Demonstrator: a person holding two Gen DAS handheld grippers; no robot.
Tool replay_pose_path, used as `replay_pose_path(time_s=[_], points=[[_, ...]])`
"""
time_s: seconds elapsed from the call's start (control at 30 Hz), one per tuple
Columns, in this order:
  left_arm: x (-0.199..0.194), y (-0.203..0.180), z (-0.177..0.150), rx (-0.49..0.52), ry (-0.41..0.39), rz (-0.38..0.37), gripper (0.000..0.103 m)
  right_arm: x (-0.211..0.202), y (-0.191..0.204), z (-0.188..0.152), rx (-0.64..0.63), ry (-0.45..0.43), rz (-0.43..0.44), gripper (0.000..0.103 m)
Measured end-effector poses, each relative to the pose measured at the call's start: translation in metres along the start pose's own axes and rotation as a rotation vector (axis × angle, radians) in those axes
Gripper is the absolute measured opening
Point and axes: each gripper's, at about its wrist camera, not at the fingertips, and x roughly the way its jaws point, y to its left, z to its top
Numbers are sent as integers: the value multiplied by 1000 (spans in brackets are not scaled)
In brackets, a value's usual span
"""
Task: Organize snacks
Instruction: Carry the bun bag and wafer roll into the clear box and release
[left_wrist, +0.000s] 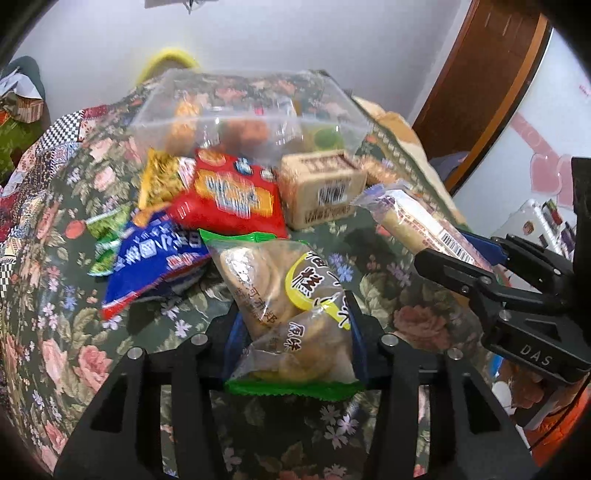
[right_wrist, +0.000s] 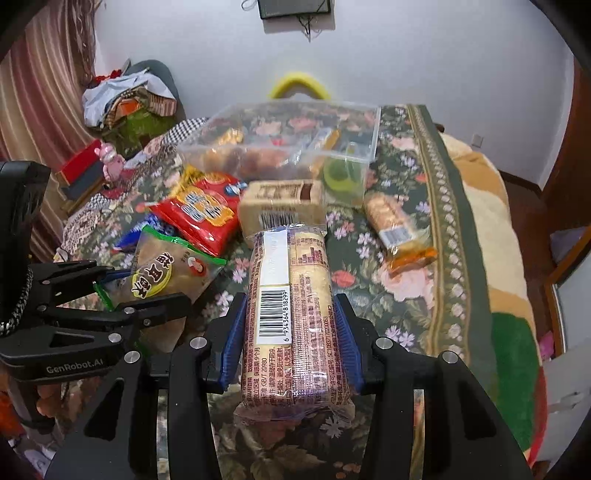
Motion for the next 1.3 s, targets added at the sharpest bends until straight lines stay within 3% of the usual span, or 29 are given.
replay_pose_path(time_s=[0.33, 0.67, 1.0, 1.3], points=[[-51, 11, 27, -5, -147, 6, 48, -26, 13, 25, -12, -91, -16, 43], [-64, 23, 68, 6, -239, 34, 48, -35, 14, 66, -7, -189, -27, 43], [-39, 31, 115, 26, -264, 53, 48, -26, -2, 100, 37, -247, -60, 43], [3, 37, 157, 2, -251, 48, 48, 8, -21, 124, 80, -219, -73, 43]])
